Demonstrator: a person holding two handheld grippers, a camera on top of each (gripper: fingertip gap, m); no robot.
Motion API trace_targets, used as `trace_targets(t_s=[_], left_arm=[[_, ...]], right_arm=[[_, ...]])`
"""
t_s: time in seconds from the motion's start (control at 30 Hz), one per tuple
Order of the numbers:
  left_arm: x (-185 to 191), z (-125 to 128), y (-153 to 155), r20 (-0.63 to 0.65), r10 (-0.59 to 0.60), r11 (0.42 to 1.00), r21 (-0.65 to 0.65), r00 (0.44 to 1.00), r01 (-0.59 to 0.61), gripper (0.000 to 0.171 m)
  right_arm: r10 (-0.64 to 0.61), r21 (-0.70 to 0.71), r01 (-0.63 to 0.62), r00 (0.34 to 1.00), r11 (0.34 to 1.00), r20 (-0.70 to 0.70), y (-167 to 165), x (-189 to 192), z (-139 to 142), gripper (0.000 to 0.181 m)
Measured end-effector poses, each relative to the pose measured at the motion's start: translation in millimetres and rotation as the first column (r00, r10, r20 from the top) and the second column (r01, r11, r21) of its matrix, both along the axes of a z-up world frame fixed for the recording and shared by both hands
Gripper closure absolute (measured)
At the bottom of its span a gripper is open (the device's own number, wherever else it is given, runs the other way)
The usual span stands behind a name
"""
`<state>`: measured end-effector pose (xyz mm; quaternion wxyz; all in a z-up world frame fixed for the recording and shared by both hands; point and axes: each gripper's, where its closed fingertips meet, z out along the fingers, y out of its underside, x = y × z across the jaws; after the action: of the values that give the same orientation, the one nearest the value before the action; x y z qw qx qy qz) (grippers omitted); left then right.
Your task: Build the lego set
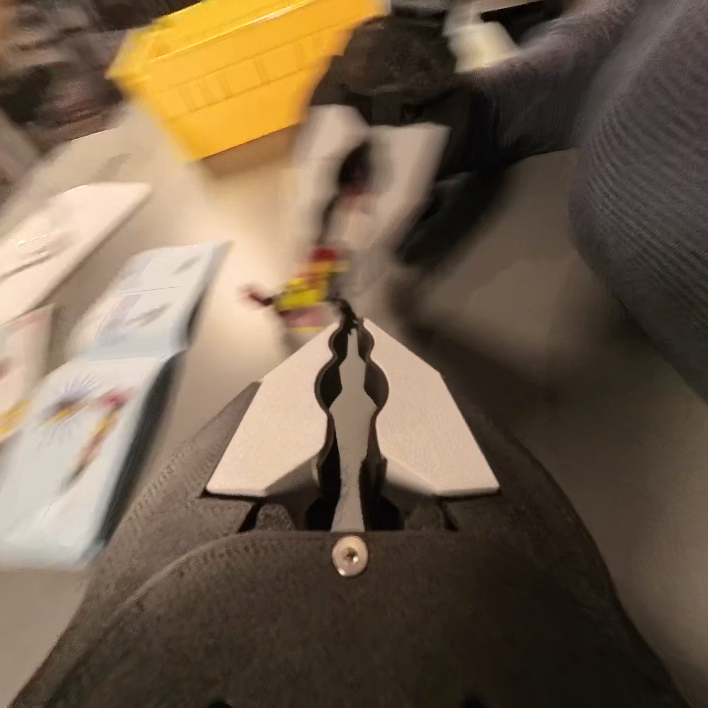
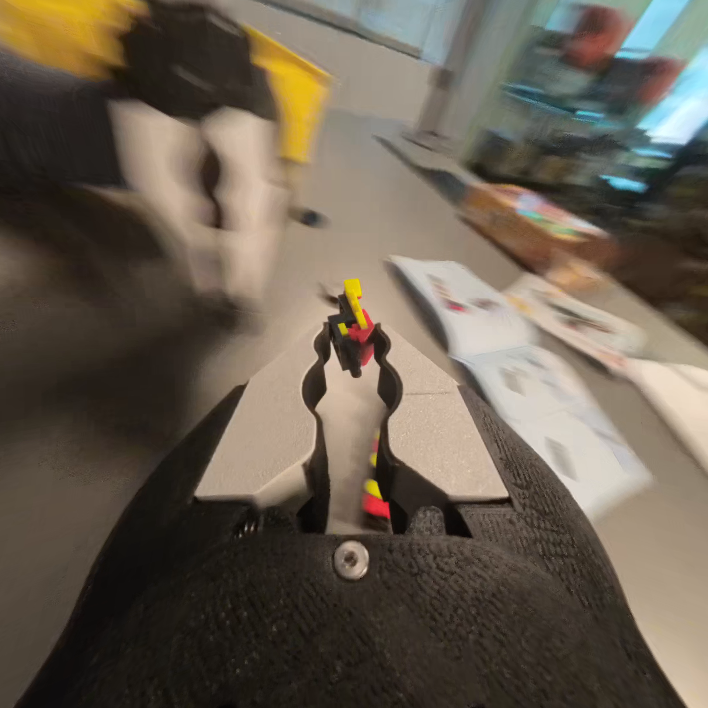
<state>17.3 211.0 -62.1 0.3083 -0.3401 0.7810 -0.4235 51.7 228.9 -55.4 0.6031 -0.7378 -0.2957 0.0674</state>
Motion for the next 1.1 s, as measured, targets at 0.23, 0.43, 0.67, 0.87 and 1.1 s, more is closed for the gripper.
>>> trace_targets(t_s=[0.23,0.43,0.67,0.87,1.1], left_arm=[[3,-22,-19,-0.065,-0.025,1.000,-0.012,0.998,0.024,0.168],[12,-15,12,-0.045,0.130,0.990,-0.042,0.991,-0.132,0.167],[15,-29,23,-0.066,0.190,0.982,0.033,0.980,-0.188,0.167],[16,-24,28,0.033,0.190,0.973,0.124,0.981,-0.193,0.167],[17,-18,28,-0.007,0.206,0.978,-0.022,0.978,-0.206,0.167]], right_arm=[[-0.151,0.004,0.152,0.983,0.988,-0.107,1,49,9,0.160],[-0.117,-0.064,0.106,0.972,0.992,-0.205,1,45,8,0.160],[-0.078,-0.145,0.023,0.918,0.989,-0.389,-1,39,10,0.161],[-0.064,-0.178,-0.022,0.883,0.984,-0.465,-2,36,11,0.160],[-0.074,-0.215,-0.040,0.864,0.976,-0.498,-2,34,8,0.160]])
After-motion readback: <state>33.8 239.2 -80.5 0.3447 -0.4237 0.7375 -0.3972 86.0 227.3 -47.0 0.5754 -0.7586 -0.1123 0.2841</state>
